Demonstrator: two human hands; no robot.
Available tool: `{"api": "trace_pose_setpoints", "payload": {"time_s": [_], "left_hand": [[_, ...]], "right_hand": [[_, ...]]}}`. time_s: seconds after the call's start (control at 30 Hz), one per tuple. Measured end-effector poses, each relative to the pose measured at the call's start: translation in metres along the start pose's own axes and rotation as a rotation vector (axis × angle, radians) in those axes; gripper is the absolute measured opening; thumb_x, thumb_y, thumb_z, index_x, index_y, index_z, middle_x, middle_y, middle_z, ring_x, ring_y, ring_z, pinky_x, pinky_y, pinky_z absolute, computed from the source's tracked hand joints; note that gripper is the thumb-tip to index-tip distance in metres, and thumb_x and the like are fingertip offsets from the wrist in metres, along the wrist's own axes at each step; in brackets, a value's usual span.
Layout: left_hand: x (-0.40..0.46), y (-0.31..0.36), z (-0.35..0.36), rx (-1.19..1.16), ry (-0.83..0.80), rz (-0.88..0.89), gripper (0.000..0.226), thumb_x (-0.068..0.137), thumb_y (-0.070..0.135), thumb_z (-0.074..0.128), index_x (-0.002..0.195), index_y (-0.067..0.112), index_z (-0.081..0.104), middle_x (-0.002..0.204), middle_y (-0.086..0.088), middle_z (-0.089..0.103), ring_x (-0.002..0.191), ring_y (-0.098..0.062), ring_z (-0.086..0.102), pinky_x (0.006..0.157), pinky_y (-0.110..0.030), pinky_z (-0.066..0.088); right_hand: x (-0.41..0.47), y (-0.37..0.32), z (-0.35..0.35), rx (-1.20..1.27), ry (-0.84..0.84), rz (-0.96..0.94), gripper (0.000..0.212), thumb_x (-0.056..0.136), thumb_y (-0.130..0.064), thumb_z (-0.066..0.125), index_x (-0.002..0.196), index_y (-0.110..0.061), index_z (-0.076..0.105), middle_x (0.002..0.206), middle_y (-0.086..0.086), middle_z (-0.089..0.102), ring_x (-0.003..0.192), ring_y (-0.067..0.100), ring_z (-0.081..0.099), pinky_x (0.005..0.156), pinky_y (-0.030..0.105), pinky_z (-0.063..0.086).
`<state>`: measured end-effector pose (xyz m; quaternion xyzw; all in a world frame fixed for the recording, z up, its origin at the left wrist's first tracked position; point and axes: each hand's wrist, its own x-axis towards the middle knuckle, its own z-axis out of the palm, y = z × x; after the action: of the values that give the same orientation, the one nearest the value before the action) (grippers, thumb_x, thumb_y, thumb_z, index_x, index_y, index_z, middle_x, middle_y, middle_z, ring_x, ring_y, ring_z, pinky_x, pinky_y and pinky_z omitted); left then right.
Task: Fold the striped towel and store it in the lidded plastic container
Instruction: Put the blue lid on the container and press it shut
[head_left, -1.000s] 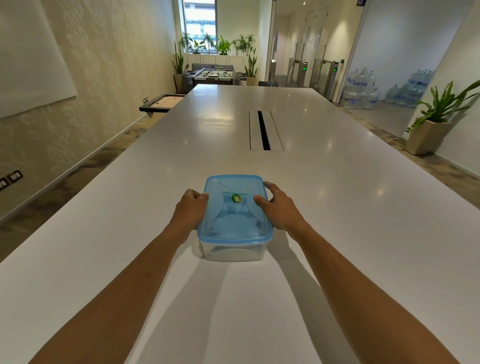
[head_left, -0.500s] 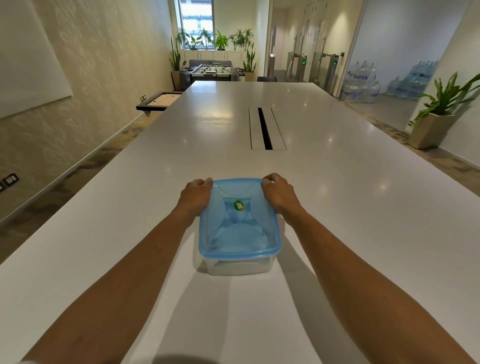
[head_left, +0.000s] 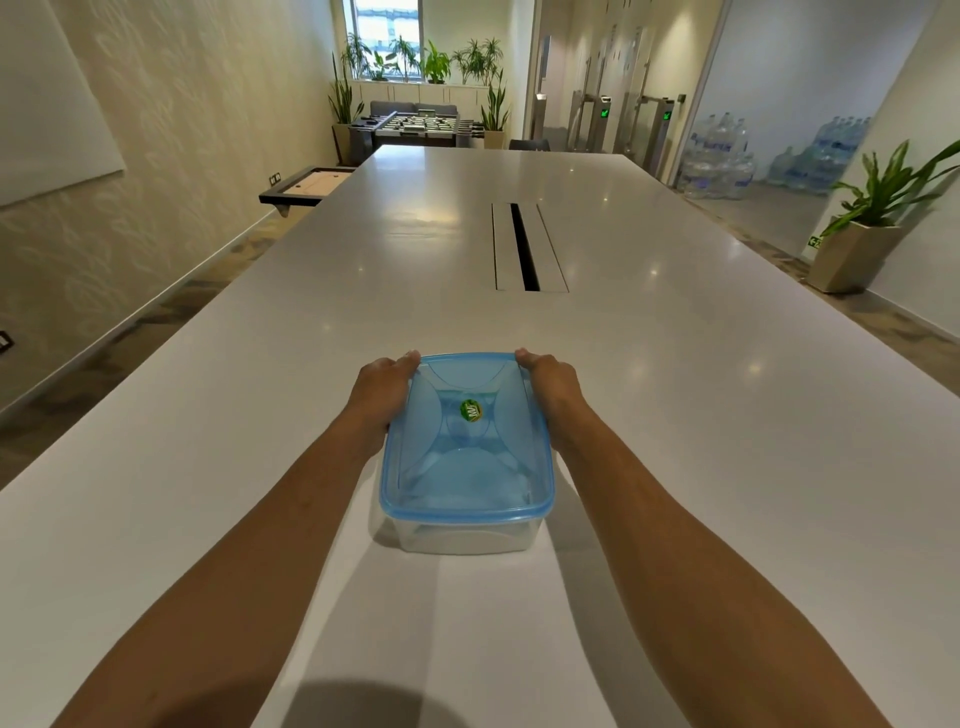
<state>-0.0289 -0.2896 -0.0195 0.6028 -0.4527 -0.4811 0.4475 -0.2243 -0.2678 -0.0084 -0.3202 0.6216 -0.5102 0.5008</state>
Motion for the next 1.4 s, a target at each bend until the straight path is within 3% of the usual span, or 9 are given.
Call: {"api": "trace_pose_setpoints", "payload": {"time_s": [0.13, 0.33, 0.47, 0.53, 0.67, 0.8, 0.97, 1.2, 1.4], "left_hand": [[0.000, 0.000, 0.000, -0.010, 0.005, 0.002, 0.029, 0.090, 0.037, 0.058, 0.082, 0.009, 0.061, 0.081, -0.010, 0.063, 0.070, -0.024, 0.060, 0.063, -0.031, 0.045], [0.001, -0.001, 0.002, 0.014, 0.033, 0.018, 0.033, 0.089, 0.040, 0.058, 0.078, 0.009, 0.060, 0.077, -0.008, 0.061, 0.069, -0.024, 0.058, 0.060, -0.031, 0.043], [0.001, 0.000, 0.002, 0.035, 0.046, 0.024, 0.033, 0.089, 0.039, 0.057, 0.078, 0.008, 0.060, 0.080, -0.010, 0.062, 0.071, -0.024, 0.059, 0.062, -0.032, 0.044], [0.000, 0.000, 0.002, 0.044, 0.043, 0.031, 0.033, 0.089, 0.039, 0.057, 0.082, 0.007, 0.061, 0.083, -0.011, 0.063, 0.075, -0.026, 0.059, 0.066, -0.033, 0.045], [0.000, 0.001, 0.002, 0.037, 0.046, 0.033, 0.030, 0.090, 0.039, 0.057, 0.082, 0.010, 0.059, 0.083, -0.008, 0.062, 0.076, -0.025, 0.059, 0.067, -0.034, 0.046], [-0.002, 0.000, 0.003, 0.027, 0.076, 0.044, 0.029, 0.090, 0.037, 0.059, 0.085, 0.008, 0.058, 0.077, -0.006, 0.059, 0.068, -0.021, 0.055, 0.057, -0.030, 0.042], [-0.010, 0.003, -0.001, 0.235, 0.174, 0.134, 0.042, 0.086, 0.046, 0.057, 0.074, 0.006, 0.064, 0.075, -0.007, 0.063, 0.072, -0.025, 0.057, 0.063, -0.035, 0.044], [-0.039, 0.025, -0.019, 0.296, 0.067, 0.030, 0.054, 0.086, 0.068, 0.043, 0.089, 0.017, 0.061, 0.087, -0.009, 0.065, 0.071, -0.023, 0.063, 0.049, -0.027, 0.048], [-0.094, -0.012, -0.024, 0.493, 0.046, 0.005, 0.073, 0.080, 0.077, 0.038, 0.125, 0.020, 0.049, 0.108, -0.009, 0.060, 0.087, -0.027, 0.064, 0.052, -0.030, 0.054]], "right_hand": [[0.002, 0.000, 0.000, 0.007, 0.011, 0.010, 0.041, 0.091, -0.031, 0.061, 0.120, -0.002, 0.062, 0.112, 0.016, 0.067, 0.075, 0.022, 0.063, 0.056, 0.028, 0.047], [0.002, 0.000, 0.000, 0.008, 0.013, -0.023, 0.037, 0.093, -0.027, 0.060, 0.108, 0.006, 0.066, 0.083, 0.014, 0.070, 0.062, 0.022, 0.064, 0.048, 0.022, 0.048], [0.009, 0.005, 0.001, -0.011, 0.043, -0.070, 0.033, 0.091, -0.021, 0.060, 0.115, 0.003, 0.062, 0.110, 0.022, 0.068, 0.094, 0.033, 0.067, 0.070, 0.030, 0.053], [0.010, 0.007, 0.001, -0.001, 0.055, -0.077, 0.033, 0.090, -0.017, 0.061, 0.117, 0.002, 0.061, 0.115, 0.022, 0.066, 0.093, 0.030, 0.065, 0.070, 0.030, 0.051], [0.011, 0.009, -0.001, 0.008, 0.060, -0.096, 0.029, 0.089, -0.018, 0.062, 0.114, -0.003, 0.061, 0.109, 0.016, 0.068, 0.087, 0.024, 0.064, 0.065, 0.028, 0.050], [0.009, 0.012, -0.002, -0.062, 0.074, -0.135, 0.016, 0.091, -0.028, 0.061, 0.096, -0.013, 0.061, 0.102, 0.009, 0.068, 0.092, 0.025, 0.064, 0.079, 0.038, 0.053], [0.000, 0.007, -0.004, -0.282, 0.126, -0.228, 0.025, 0.090, -0.041, 0.059, 0.087, -0.016, 0.061, 0.095, 0.006, 0.069, 0.094, 0.027, 0.066, 0.079, 0.039, 0.052], [-0.041, -0.009, -0.025, -0.616, 0.049, -0.168, 0.072, 0.087, -0.072, 0.038, 0.124, -0.012, 0.049, 0.113, 0.009, 0.062, 0.090, 0.028, 0.065, 0.057, 0.031, 0.048], [-0.088, 0.028, -0.040, -0.633, -0.023, -0.103, 0.064, 0.088, -0.070, 0.034, 0.106, -0.012, 0.054, 0.096, 0.010, 0.064, 0.062, 0.024, 0.060, 0.049, 0.030, 0.048]]}}
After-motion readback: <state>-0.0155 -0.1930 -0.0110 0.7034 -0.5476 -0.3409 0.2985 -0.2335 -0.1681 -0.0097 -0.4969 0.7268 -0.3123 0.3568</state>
